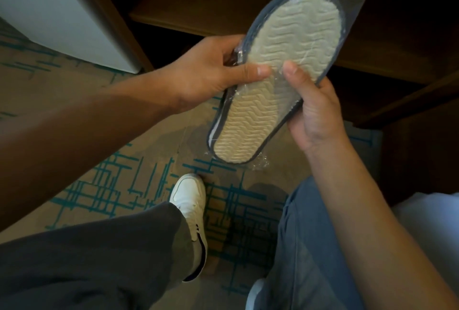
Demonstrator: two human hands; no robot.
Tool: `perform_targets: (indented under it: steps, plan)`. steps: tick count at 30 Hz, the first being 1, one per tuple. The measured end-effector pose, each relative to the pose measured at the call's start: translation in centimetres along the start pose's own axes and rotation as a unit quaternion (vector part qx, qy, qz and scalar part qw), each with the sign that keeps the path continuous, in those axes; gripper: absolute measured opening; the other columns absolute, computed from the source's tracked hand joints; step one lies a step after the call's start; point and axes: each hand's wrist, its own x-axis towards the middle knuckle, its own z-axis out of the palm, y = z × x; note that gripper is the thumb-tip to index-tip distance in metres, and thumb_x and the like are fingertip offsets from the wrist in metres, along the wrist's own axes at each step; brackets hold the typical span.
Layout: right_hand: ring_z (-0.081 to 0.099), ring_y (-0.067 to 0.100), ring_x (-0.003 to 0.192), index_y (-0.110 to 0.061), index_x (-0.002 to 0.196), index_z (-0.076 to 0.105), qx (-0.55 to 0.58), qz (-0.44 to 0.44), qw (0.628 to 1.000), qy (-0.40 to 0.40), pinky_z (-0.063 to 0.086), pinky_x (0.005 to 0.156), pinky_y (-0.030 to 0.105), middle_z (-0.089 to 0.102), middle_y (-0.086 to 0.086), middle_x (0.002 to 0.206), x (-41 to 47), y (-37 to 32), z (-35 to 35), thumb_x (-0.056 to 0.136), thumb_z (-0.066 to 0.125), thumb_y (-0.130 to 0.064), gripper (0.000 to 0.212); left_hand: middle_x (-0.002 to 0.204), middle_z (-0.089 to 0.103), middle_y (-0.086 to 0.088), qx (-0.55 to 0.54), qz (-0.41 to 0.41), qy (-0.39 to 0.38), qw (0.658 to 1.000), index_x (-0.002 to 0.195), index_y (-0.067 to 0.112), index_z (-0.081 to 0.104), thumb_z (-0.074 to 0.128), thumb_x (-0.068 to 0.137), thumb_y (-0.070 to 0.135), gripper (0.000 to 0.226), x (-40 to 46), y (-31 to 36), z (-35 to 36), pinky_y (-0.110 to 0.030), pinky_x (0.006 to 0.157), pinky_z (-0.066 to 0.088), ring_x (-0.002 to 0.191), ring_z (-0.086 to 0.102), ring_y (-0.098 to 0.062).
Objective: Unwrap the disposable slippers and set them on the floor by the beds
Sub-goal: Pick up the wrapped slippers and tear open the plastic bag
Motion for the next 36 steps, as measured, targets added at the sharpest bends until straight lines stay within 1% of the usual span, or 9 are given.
perform_targets:
  steps: [5, 10, 15, 22, 26, 30, 33, 35, 36]
  plan:
    - [0.067, 0.028, 0.112, -0.009, 0.125, 0.059, -0.041, 0.009, 0.999, -0.015, 0.053, 0.098, 0.046, 0.069, 0.01, 0.118, 0.3, -0.3, -0.1, 0.092, 0.061, -0.004, 0.034, 0.125, 0.068, -0.018, -0.053, -0.025, 0.028, 0.998, 0.131, -0.001, 0.057, 0.068, 0.087, 0.014, 0.047, 0.1, -0.9, -0.5, -0.04, 0.097, 0.055, 0.113, 0.068, -0.03]
    - [0.068, 0.024, 0.113, -0.009, 0.126, 0.059, -0.185, -0.033, 0.982, 0.007, 0.055, 0.094, 0.039, 0.071, 0.009, 0.119, 0.4, -0.6, -0.9, 0.089, 0.07, -0.004, 0.039, 0.126, 0.069, -0.013, -0.062, -0.057, 0.059, 0.995, 0.135, 0.007, 0.054, 0.069, 0.089, 0.013, 0.049, -0.2, -1.6, -0.7, -0.045, 0.095, 0.056, 0.114, 0.068, -0.028]
    - [0.068, 0.013, 0.111, -0.012, 0.126, 0.057, -0.298, -0.079, 0.949, 0.06, 0.057, 0.094, 0.041, 0.07, 0.003, 0.12, 0.4, -0.6, -1.1, 0.082, 0.08, -0.022, 0.05, 0.123, 0.069, -0.008, -0.087, -0.072, 0.068, 0.991, 0.134, 0.019, 0.052, 0.068, 0.09, 0.007, 0.049, -0.3, -1.4, -0.5, -0.038, 0.077, 0.06, 0.108, 0.071, -0.024]
    - [0.066, 0.001, 0.108, -0.022, 0.127, 0.052, -0.358, -0.062, 0.928, 0.085, 0.059, 0.09, 0.036, 0.065, -0.008, 0.122, 0.0, -1.2, -0.9, 0.072, 0.087, -0.038, 0.067, 0.122, 0.069, -0.006, -0.072, -0.075, 0.089, 0.991, 0.136, 0.022, 0.05, 0.072, 0.088, 0.013, 0.054, -0.5, -1.6, -0.4, -0.046, 0.085, 0.06, 0.111, 0.07, -0.024]
    - [0.067, 0.014, 0.11, -0.017, 0.126, 0.055, -0.319, -0.069, 0.944, 0.051, 0.057, 0.094, 0.042, 0.067, 0.0, 0.121, -0.3, -1.8, -1.2, 0.077, 0.084, -0.027, 0.058, 0.126, 0.067, -0.005, -0.126, -0.084, 0.078, 0.985, 0.14, 0.023, 0.047, 0.071, 0.086, 0.016, 0.059, -0.5, -2.0, -1.0, -0.044, 0.084, 0.058, 0.114, 0.069, -0.024]
    - [0.07, 0.021, 0.107, -0.016, 0.117, 0.064, -0.255, -0.022, 0.967, -0.002, 0.057, 0.091, 0.037, 0.071, 0.002, 0.115, -0.4, -2.4, -0.9, 0.087, 0.073, -0.015, 0.031, 0.143, 0.057, -0.01, -0.206, -0.101, -0.005, 0.973, 0.151, 0.024, 0.036, 0.06, 0.094, 0.009, 0.064, -0.4, -2.4, -1.8, -0.042, 0.094, 0.055, 0.126, 0.061, -0.029]
    - [0.072, 0.02, 0.102, -0.012, 0.114, 0.066, -0.276, -0.024, 0.96, 0.028, 0.059, 0.087, 0.037, 0.073, 0.005, 0.111, -0.4, -1.9, -0.6, 0.086, 0.073, -0.011, 0.029, 0.135, 0.062, -0.008, -0.136, -0.114, 0.032, 0.984, 0.149, 0.024, 0.038, 0.068, 0.092, 0.017, 0.064, -0.3, -2.7, -1.4, -0.039, 0.091, 0.057, 0.121, 0.064, -0.028]
    - [0.073, 0.013, 0.098, -0.012, 0.114, 0.067, -0.299, -0.031, 0.95, 0.084, 0.06, 0.084, 0.034, 0.074, 0.001, 0.108, -0.3, -1.4, -0.5, 0.085, 0.073, -0.013, 0.029, 0.128, 0.062, -0.001, 0.049, -0.107, 0.145, 0.982, 0.146, 0.025, 0.041, 0.077, 0.084, 0.034, 0.073, -0.4, -2.6, -0.7, -0.037, 0.093, 0.058, 0.114, 0.065, -0.019]
    - [0.073, 0.011, 0.095, -0.014, 0.112, 0.067, -0.304, -0.032, 0.945, 0.12, 0.061, 0.083, 0.034, 0.074, 0.0, 0.106, -0.1, -1.2, -0.7, 0.085, 0.074, -0.015, 0.028, 0.131, 0.058, 0.003, 0.158, -0.078, 0.206, 0.963, 0.146, 0.025, 0.041, 0.079, 0.081, 0.043, 0.077, -0.5, -2.5, -0.3, -0.034, 0.098, 0.055, 0.116, 0.062, -0.013]
